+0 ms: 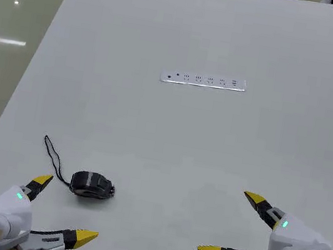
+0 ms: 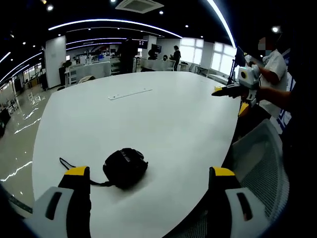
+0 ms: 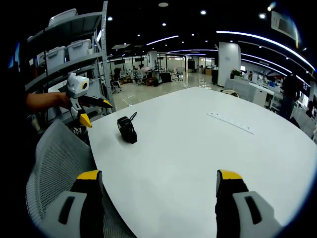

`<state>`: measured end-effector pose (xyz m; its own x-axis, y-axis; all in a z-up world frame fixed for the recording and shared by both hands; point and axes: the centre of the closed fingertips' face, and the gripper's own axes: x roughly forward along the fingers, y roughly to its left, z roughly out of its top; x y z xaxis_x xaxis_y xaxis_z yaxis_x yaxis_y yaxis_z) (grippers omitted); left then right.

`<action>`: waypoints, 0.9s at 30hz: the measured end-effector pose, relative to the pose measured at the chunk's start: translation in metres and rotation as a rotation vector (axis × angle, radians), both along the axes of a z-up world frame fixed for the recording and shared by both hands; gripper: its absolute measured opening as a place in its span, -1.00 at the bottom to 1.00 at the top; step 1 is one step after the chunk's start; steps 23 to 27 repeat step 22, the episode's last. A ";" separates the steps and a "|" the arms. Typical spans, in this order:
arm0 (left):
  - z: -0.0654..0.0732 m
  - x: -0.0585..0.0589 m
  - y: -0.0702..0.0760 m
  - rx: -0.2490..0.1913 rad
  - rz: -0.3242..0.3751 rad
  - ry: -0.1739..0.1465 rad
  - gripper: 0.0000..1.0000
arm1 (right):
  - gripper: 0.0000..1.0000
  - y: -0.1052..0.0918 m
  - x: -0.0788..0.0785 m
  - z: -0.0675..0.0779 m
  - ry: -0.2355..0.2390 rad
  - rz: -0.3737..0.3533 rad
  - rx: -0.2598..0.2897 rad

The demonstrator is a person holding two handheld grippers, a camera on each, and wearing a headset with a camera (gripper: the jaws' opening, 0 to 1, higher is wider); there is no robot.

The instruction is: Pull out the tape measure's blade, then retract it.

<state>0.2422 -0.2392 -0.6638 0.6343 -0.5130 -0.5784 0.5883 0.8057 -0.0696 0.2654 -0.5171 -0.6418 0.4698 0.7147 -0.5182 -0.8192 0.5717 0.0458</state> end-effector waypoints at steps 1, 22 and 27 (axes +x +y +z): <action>0.000 0.000 0.000 0.001 0.000 0.001 0.98 | 0.93 0.000 0.000 -0.001 0.002 0.001 -0.002; -0.002 -0.003 -0.001 -0.014 0.008 0.017 0.98 | 0.91 -0.002 0.001 0.000 -0.013 0.010 -0.008; -0.002 -0.003 -0.001 -0.014 0.008 0.017 0.98 | 0.91 -0.002 0.001 0.000 -0.013 0.010 -0.008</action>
